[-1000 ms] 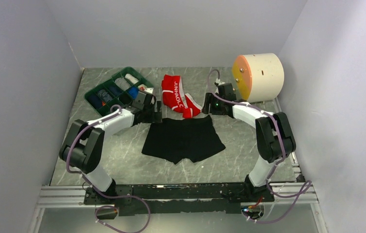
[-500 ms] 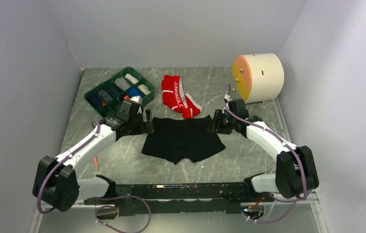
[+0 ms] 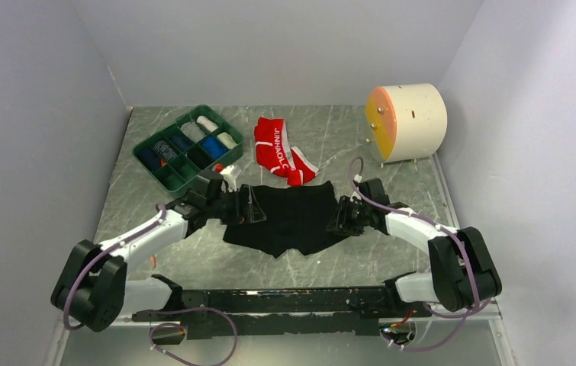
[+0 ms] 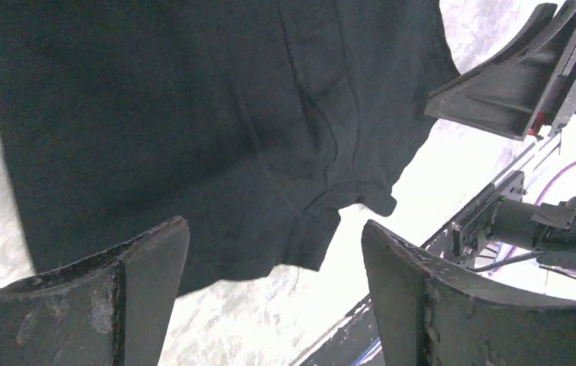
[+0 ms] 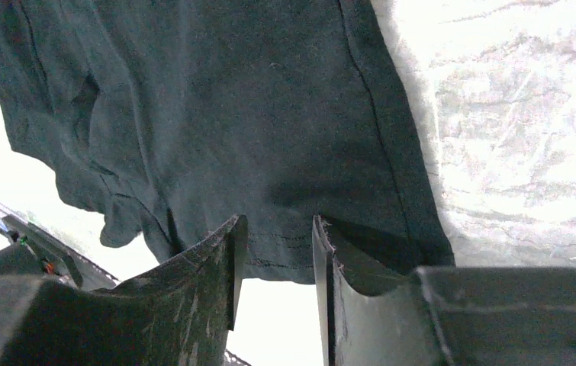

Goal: Roll the underwear
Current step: Move the underwear to the center of the board.

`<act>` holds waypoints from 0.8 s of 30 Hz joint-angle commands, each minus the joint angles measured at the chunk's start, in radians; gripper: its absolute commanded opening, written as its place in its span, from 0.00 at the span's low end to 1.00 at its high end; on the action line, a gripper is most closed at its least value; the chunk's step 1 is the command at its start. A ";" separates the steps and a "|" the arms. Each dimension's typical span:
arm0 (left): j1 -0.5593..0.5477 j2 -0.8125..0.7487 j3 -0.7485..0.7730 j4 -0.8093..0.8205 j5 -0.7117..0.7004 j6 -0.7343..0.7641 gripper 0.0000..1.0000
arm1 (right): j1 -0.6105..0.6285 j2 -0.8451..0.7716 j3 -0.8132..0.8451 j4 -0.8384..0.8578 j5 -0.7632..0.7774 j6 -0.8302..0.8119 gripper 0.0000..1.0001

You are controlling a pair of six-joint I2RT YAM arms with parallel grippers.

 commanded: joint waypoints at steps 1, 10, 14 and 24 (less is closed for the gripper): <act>-0.016 0.100 -0.034 0.188 0.053 -0.011 0.87 | -0.001 0.027 0.001 0.036 0.038 0.016 0.42; -0.089 0.169 -0.102 0.083 -0.123 -0.106 0.76 | -0.001 0.001 -0.025 -0.115 0.138 0.029 0.40; -0.146 0.083 -0.157 0.034 -0.152 -0.146 0.77 | -0.001 -0.098 -0.037 -0.212 0.150 0.080 0.40; -0.176 -0.130 -0.140 -0.103 -0.168 -0.133 0.87 | 0.000 -0.365 -0.011 -0.341 0.134 0.122 0.51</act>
